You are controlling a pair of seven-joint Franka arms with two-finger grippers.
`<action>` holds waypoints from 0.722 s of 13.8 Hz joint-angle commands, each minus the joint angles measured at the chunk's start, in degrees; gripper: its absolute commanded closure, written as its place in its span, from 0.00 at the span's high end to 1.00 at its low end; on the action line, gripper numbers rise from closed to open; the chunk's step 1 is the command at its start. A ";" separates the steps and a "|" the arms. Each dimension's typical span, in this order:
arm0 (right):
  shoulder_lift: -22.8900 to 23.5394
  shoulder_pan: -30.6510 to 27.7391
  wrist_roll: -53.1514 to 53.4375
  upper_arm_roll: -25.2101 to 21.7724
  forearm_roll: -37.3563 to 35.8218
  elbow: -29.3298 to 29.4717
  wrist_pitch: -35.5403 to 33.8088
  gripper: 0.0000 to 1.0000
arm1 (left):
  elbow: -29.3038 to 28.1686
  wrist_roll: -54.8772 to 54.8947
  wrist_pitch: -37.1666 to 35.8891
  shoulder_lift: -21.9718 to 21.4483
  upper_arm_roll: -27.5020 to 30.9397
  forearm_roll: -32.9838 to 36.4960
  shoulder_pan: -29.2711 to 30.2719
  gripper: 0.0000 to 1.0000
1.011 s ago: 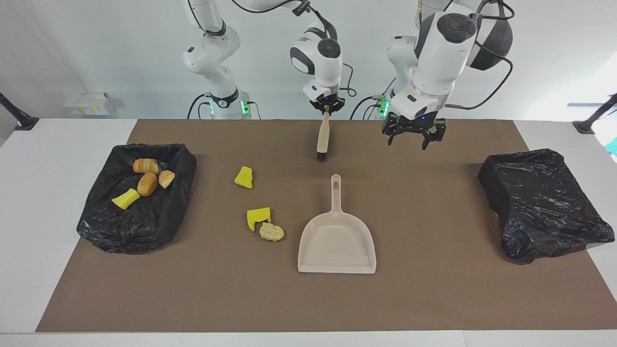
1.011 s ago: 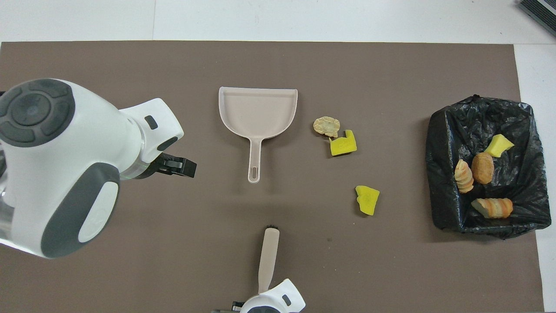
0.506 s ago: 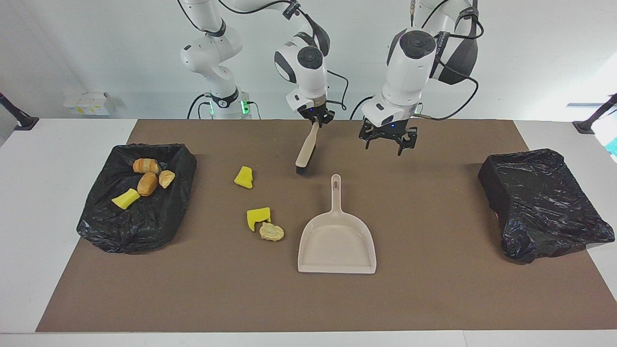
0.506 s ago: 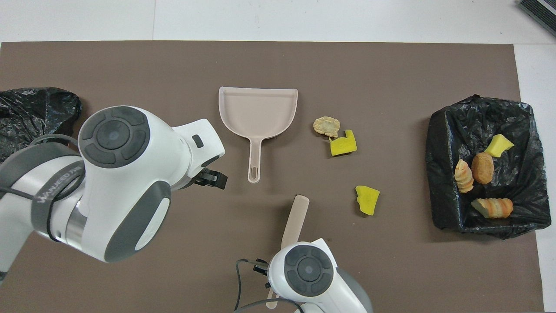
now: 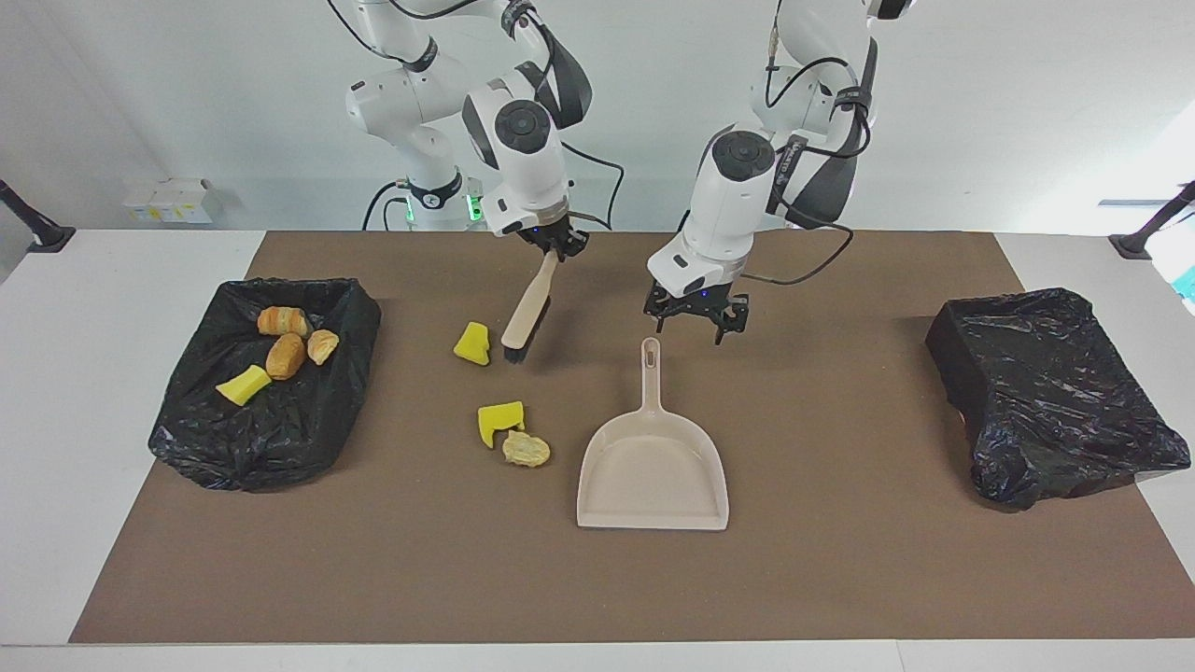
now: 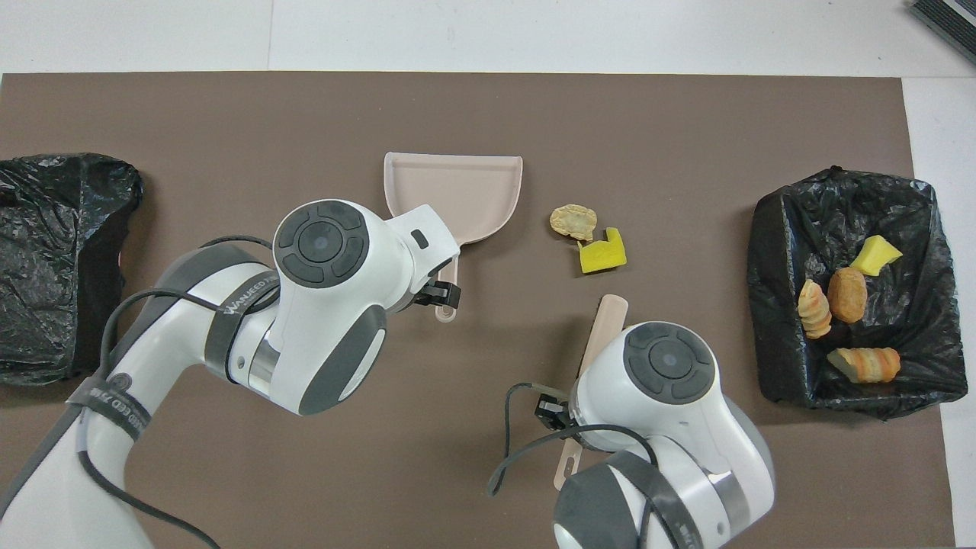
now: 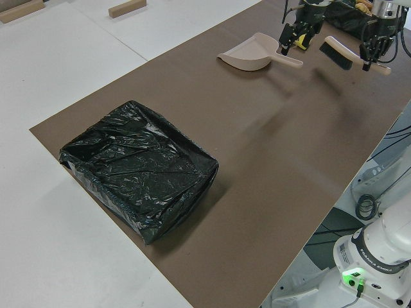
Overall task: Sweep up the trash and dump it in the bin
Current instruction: 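Lift the brush with the right gripper while the left gripper grasps the dustpan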
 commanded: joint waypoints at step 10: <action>-5.50 -16.78 -13.76 0.95 -6.87 -8.74 -4.68 0.00 | 3.67 -9.41 6.04 6.05 0.87 -0.80 -4.06 1.00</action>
